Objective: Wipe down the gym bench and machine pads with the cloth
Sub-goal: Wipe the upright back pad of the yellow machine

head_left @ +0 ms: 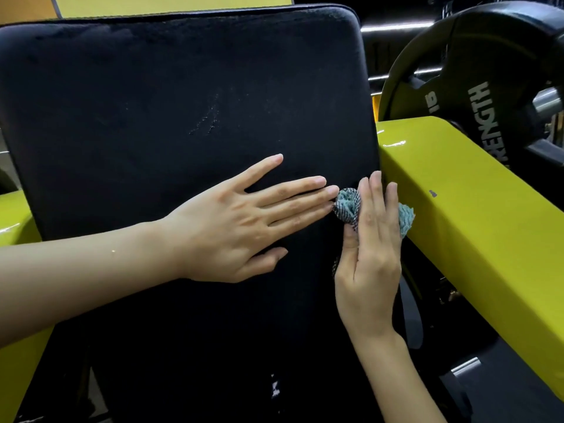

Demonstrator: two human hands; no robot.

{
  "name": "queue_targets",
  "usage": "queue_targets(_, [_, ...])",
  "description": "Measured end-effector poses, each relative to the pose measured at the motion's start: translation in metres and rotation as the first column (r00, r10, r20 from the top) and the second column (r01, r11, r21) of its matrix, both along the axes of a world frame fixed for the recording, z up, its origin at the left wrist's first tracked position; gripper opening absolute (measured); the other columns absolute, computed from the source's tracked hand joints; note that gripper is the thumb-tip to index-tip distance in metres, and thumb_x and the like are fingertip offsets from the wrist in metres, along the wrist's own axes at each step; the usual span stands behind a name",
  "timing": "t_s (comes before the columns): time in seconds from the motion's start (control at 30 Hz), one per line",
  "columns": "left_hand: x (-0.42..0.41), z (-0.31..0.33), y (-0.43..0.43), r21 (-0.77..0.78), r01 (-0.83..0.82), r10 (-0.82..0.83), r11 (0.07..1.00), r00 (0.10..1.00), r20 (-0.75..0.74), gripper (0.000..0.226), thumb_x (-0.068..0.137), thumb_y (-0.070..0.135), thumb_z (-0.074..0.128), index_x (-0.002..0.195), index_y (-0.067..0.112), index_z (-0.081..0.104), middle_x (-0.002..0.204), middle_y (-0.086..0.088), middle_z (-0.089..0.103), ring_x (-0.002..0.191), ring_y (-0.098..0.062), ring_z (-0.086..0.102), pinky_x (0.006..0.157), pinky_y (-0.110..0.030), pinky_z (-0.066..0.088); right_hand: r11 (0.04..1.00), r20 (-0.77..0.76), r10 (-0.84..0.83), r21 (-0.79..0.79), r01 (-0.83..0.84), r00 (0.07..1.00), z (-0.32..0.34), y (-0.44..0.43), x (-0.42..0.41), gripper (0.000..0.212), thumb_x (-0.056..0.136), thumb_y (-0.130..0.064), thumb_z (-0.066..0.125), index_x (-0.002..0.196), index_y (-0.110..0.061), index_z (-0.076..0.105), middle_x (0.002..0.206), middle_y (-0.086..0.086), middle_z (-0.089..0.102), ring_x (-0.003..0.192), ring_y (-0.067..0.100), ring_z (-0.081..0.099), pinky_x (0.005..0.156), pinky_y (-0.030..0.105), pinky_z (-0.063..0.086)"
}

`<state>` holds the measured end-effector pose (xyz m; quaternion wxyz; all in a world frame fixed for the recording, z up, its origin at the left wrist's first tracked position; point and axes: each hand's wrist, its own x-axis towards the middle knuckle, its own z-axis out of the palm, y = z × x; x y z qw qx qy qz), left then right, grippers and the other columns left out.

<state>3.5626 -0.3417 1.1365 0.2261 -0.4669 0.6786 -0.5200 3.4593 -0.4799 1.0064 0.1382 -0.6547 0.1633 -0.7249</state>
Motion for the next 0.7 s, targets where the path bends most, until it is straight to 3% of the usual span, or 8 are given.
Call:
queue_targets(0.37, [-0.003,-0.002,-0.002,-0.030,-0.010,0.010,0.999,1.000,-0.022,0.069,0.098,0.040,0.031,0.158,0.013,0.012,0.166,-0.001,0.008,0.153,-0.016,0.008,0.123,-0.051,0.006,0.997,-0.144,0.018,-0.067,-0.028,0.989,-0.100,0.008,-0.017,0.048,0.104,-0.018,0.036,0.150,-0.009,0.029,0.163,-0.005,0.022,0.151,0.029,0.020,0.123,0.037,0.020])
queue_targets(0.53, [-0.004,-0.004,-0.003,-0.043,-0.032,0.031,0.999,0.999,-0.021,0.070,0.098,0.042,0.030,0.159,0.013,0.010,0.167,-0.001,0.006,0.153,-0.016,0.006,0.123,-0.052,0.008,0.992,-0.139,0.048,-0.109,-0.064,0.989,-0.066,-0.006,-0.019,0.053,0.098,-0.006,0.043,0.150,-0.006,0.030,0.160,0.001,0.029,0.150,0.026,0.021,0.122,0.037,0.022])
queue_targets(0.7, [-0.006,-0.004,-0.004,-0.044,-0.040,0.038,0.998,0.999,-0.030,0.070,0.098,0.042,0.030,0.159,0.013,0.010,0.167,-0.001,0.006,0.153,-0.015,0.006,0.123,-0.053,0.009,0.977,-0.123,0.086,-0.186,-0.108,0.989,-0.006,-0.032,-0.019,0.048,0.101,-0.006,0.042,0.148,-0.002,0.033,0.156,0.011,0.034,0.150,0.028,0.022,0.122,0.040,0.022])
